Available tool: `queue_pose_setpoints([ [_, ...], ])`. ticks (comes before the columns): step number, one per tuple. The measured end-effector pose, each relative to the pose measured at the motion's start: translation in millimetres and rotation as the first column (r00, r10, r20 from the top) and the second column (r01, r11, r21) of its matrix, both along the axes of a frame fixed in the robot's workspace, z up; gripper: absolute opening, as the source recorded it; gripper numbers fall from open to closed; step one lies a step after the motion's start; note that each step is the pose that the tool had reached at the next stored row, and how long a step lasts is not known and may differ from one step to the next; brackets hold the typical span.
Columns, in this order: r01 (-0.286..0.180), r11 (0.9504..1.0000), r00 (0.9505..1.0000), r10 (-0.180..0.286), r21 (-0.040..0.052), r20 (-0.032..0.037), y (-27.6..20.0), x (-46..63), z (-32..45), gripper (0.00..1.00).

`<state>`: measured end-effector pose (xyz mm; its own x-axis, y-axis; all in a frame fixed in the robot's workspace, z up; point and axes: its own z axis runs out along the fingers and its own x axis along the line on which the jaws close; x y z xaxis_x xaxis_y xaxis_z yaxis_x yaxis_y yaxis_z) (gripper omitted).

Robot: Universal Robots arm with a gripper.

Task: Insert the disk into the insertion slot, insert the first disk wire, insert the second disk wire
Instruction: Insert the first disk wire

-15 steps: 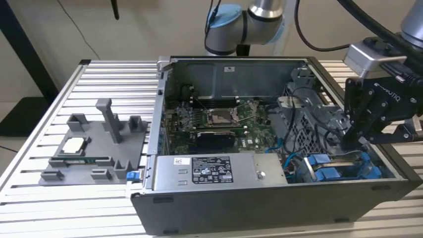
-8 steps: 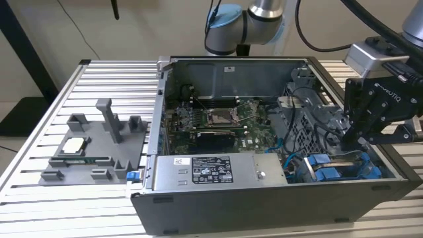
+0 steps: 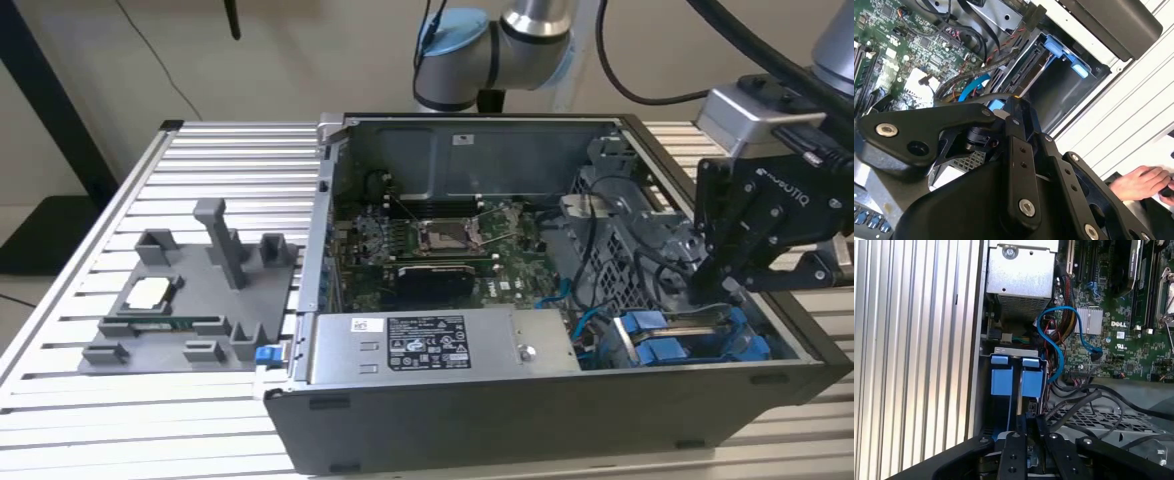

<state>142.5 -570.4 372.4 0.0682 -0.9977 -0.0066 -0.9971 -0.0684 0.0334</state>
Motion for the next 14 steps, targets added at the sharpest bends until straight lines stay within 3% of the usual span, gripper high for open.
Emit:
queue_pose_setpoints([
  [6, 0.0, 1.0, 0.9999, 0.0, 0.0014, -0.0109, -1.6, 4.1, -4.1, 0.19],
  [14, 0.008, 0.9996, 0.9999, -0.008, 0.0278, -0.0115, -3.8, 9.6, -13.4, 0.19],
])
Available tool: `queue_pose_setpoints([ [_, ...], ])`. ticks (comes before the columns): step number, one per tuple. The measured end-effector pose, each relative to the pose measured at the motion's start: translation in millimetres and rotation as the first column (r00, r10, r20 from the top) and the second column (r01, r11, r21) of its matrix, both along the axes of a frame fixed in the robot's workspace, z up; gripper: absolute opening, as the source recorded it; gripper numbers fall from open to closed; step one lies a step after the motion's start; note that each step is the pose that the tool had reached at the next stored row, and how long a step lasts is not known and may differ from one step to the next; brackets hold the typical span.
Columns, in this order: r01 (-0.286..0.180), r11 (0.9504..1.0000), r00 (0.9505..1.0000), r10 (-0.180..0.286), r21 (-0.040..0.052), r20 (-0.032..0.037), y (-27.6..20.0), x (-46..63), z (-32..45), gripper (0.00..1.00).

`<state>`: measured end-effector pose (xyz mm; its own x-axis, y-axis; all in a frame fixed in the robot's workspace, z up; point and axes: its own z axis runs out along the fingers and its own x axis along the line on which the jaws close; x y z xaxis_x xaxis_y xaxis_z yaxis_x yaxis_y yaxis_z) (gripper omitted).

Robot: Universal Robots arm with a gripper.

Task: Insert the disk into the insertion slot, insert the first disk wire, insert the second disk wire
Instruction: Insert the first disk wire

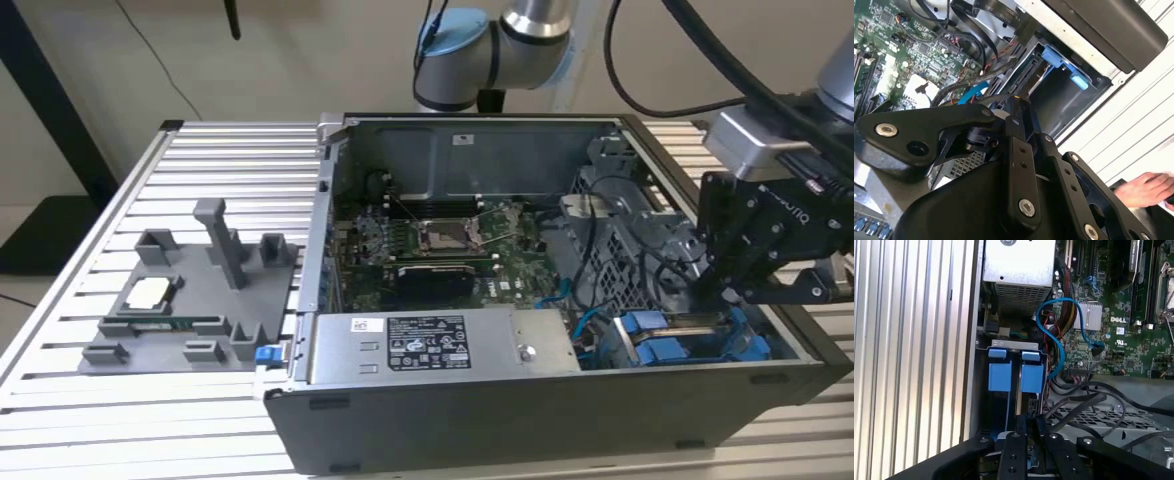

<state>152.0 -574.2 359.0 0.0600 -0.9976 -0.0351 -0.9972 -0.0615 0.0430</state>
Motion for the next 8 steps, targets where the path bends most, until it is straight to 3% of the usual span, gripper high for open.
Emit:
queue_pose_setpoints([
  [5, 0.005, 0.9996, 1.0, -0.005, 0.0286, -0.0001, -0.7, 1.7, -3.0, 0.19],
  [8, 0.005, 0.9996, 1.0, -0.005, 0.0292, -0.0001, -0.6, 1.7, -3.0, 0.19],
])
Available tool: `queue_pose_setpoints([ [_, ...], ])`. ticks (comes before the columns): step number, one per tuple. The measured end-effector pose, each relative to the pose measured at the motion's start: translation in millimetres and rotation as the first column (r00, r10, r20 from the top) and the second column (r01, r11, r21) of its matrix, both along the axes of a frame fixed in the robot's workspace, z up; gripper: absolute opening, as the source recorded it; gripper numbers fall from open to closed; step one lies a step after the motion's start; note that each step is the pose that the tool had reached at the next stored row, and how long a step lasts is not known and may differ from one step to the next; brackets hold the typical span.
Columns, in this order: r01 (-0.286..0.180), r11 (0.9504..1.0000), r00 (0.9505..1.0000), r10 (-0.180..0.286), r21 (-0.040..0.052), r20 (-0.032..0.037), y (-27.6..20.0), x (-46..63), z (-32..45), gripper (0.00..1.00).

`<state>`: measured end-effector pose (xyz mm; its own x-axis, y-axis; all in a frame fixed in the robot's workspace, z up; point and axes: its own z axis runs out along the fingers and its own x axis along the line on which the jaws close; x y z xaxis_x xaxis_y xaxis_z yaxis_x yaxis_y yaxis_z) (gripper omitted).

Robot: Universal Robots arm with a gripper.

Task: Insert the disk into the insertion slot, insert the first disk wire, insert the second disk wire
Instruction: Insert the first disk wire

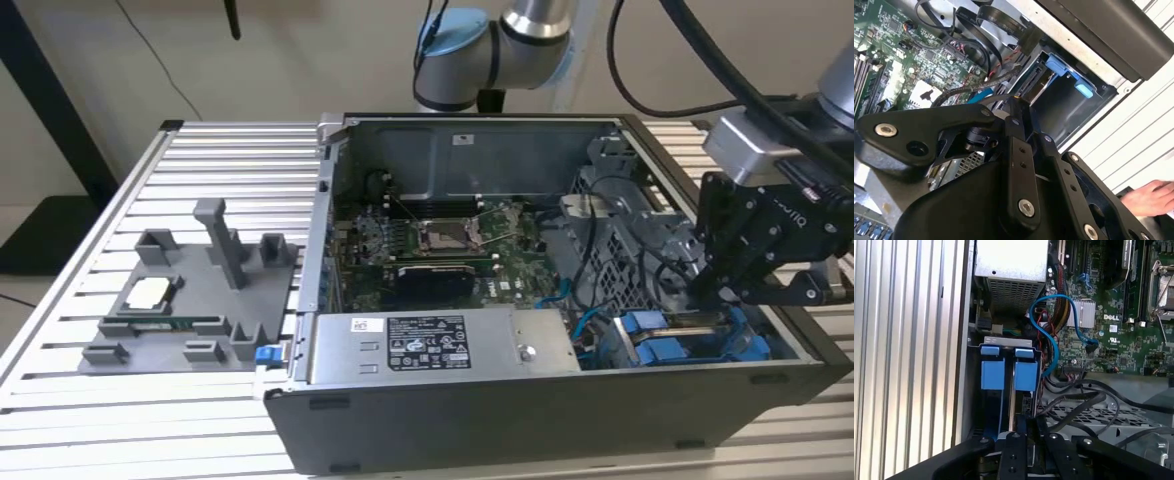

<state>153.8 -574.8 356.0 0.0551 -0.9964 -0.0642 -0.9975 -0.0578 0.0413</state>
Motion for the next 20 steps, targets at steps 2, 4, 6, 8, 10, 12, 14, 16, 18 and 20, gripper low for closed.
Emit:
queue_pose_setpoints([
  [2, 0.0, 1.0, 1.0, 0.0, 0.0003, 0.0, 0.0, 0.0, 0.0, 0.19],
  [4, 0.0, 1.0, 1.0, 0.0, 0.0005, 0.0, -0.1, 0.0, -0.1, 0.19],
  [6, 0.0, 1.0, 1.0, 0.0, 0.0029, 0.0, -0.1, 0.0, -0.6, 0.19],
  [8, 0.0, 1.0, 1.0, 0.0, 0.0072, 0.0, -0.1, 0.0, -0.9, 0.19],
  [10, 0.001, 0.9999, 1.0, -0.001, 0.0112, 0.0, 0.0, 0.2, -1.6, 0.19],
  [12, 0.001, 0.9999, 1.0, -0.001, 0.0133, 0.0, 0.0, 0.8, -1.9, 0.19],
  [14, 0.002, 0.9999, 1.0, -0.002, 0.0159, 0.0, -0.1, 1.9, -2.5, 0.19],
  [16, 0.003, 0.9998, 1.0, -0.003, 0.0216, 0.0, -0.1, 4.1, -3.5, 0.19],
  [18, 0.005, 0.9996, 1.0, -0.005, 0.0294, -0.0001, -0.3, 6.9, -5.0, 0.19],
  [20, 0.006, 0.9995, 1.0, -0.006, 0.0308, -0.0001, -0.4, 9.9, -6.4, 0.19],
])
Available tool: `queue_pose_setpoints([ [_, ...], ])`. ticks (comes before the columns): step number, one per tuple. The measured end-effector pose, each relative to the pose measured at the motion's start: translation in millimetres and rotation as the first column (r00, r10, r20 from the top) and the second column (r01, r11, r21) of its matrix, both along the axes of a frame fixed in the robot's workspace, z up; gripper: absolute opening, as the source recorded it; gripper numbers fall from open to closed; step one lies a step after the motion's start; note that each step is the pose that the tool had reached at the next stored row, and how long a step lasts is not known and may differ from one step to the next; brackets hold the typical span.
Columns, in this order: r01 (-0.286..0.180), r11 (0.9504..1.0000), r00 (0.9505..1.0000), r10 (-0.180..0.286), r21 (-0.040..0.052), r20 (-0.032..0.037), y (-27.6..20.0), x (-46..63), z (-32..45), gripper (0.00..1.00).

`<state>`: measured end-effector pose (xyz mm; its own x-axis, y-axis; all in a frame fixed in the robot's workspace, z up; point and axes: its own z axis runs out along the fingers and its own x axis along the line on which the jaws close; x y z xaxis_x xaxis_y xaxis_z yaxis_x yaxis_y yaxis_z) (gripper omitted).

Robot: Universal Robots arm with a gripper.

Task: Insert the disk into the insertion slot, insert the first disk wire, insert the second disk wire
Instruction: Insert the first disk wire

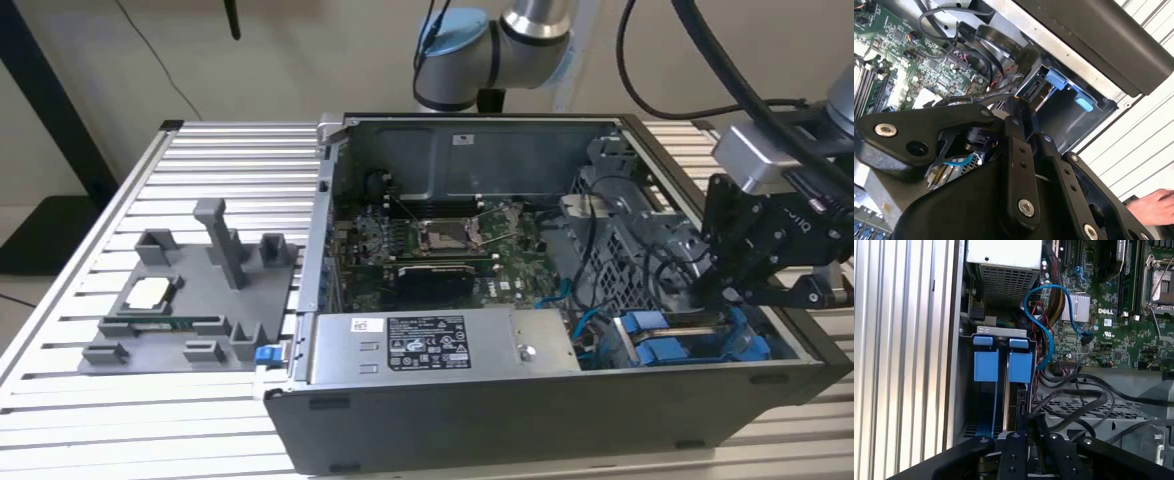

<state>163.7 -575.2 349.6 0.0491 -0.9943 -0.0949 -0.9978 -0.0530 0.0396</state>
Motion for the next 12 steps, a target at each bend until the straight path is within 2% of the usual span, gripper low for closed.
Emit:
queue_pose_setpoints([
  [7, 0.003, 1.0, 1.0, -0.003, -0.0003, 0.0, -0.2, 5.0, -3.0, 0.19],
  [12, 0.024, 0.9997, 0.9997, -0.024, -0.0003, 0.0, -0.3, 5.3, -5.7, 0.19],
])
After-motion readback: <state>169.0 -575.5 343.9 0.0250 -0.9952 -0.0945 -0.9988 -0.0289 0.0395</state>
